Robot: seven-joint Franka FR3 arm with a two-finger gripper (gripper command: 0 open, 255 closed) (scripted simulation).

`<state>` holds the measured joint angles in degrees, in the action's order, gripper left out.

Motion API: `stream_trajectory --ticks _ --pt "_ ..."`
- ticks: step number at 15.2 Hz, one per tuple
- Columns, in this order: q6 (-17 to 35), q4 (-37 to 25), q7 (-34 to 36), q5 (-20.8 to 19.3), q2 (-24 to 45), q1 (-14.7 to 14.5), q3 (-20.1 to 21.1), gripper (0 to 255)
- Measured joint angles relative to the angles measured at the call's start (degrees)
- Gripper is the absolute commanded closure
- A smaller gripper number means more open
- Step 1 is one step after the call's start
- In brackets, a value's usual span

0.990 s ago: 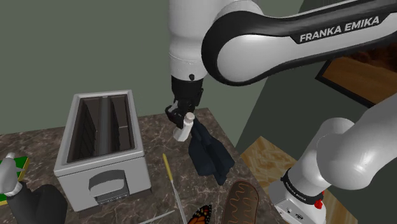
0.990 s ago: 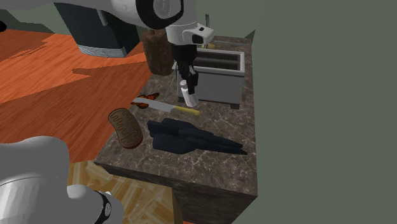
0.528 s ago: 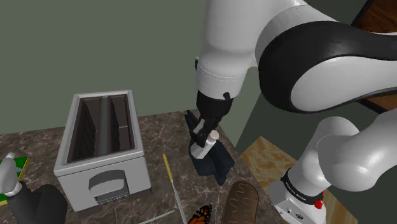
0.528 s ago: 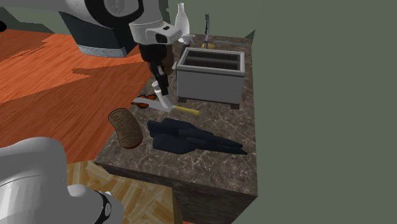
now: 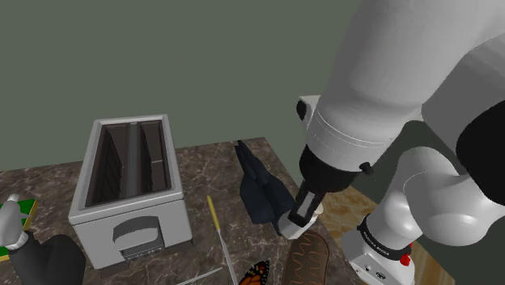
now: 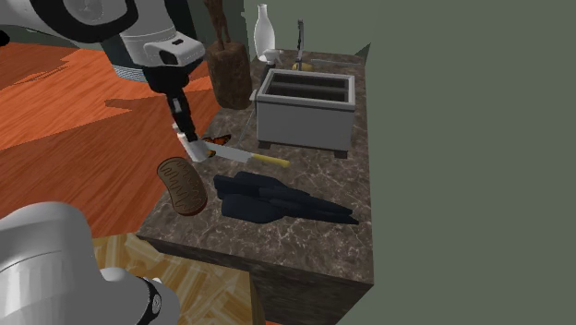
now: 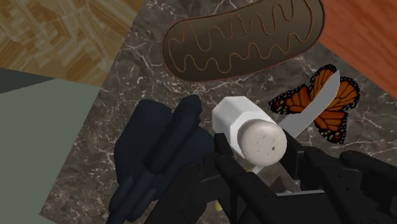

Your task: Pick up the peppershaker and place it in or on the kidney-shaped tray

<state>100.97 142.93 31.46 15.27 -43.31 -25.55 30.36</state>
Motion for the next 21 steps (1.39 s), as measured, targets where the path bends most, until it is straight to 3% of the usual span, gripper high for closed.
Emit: stream_trajectory --ticks 5,21 --pt "-4.5 2.5 4.5 4.2 -6.9 -4.7 2.1 255" --pt "6.4 12.3 3.9 10.9 -7.6 -3.8 9.6 255"
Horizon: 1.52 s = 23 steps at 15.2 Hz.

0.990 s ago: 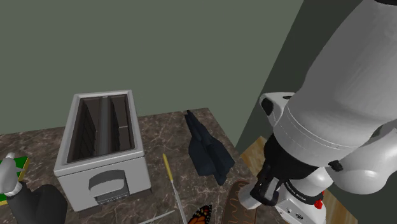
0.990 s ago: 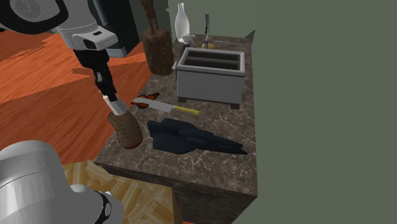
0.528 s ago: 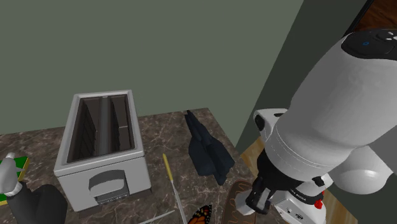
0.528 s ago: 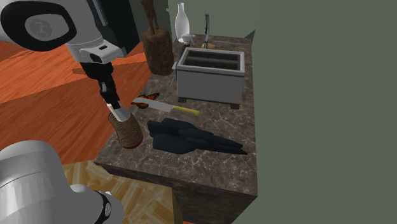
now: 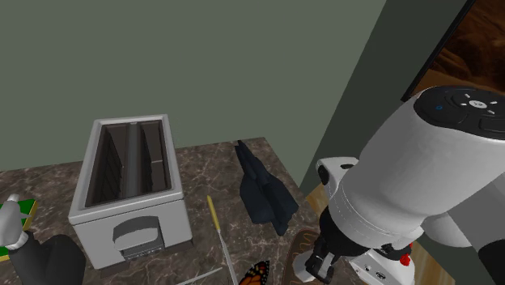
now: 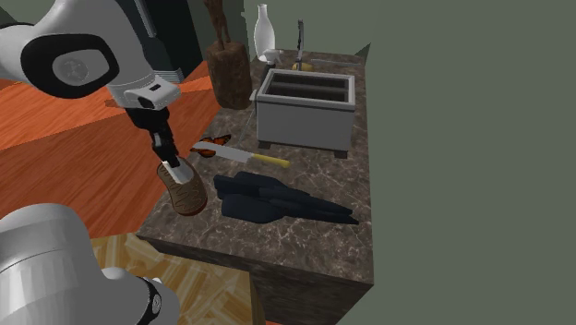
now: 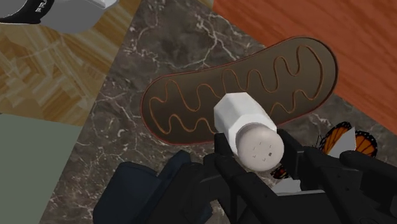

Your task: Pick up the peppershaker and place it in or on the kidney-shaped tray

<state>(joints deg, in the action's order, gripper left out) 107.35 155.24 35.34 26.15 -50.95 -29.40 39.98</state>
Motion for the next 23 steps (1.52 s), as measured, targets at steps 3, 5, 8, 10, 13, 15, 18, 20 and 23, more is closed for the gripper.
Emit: stream_trajectory --ticks 3,5,8,10,13,15,18,20,23 --pt "1.1 1.0 -0.4 1.0 -0.1 0.2 1.1 255" --pt "1.1 1.1 -0.6 1.3 -0.1 0.3 1.4 255" --pt "1.0 1.0 -0.8 1.5 0.0 0.4 1.7 255" --pt "0.9 0.9 -0.9 1.6 0.1 0.5 1.8 0" --pt "0.8 0.9 -1.0 1.6 0.2 0.5 1.8 0" --pt "0.8 1.0 -1.0 1.7 0.2 0.5 1.9 0" --pt "-2.9 -2.3 -1.0 0.0 -0.1 0.9 0.1 0" --pt "-5.5 -4.4 -0.6 -0.9 -0.4 1.0 -0.9 0" --pt "-6.4 -5.0 -0.5 -1.2 -0.4 1.0 -1.3 0"
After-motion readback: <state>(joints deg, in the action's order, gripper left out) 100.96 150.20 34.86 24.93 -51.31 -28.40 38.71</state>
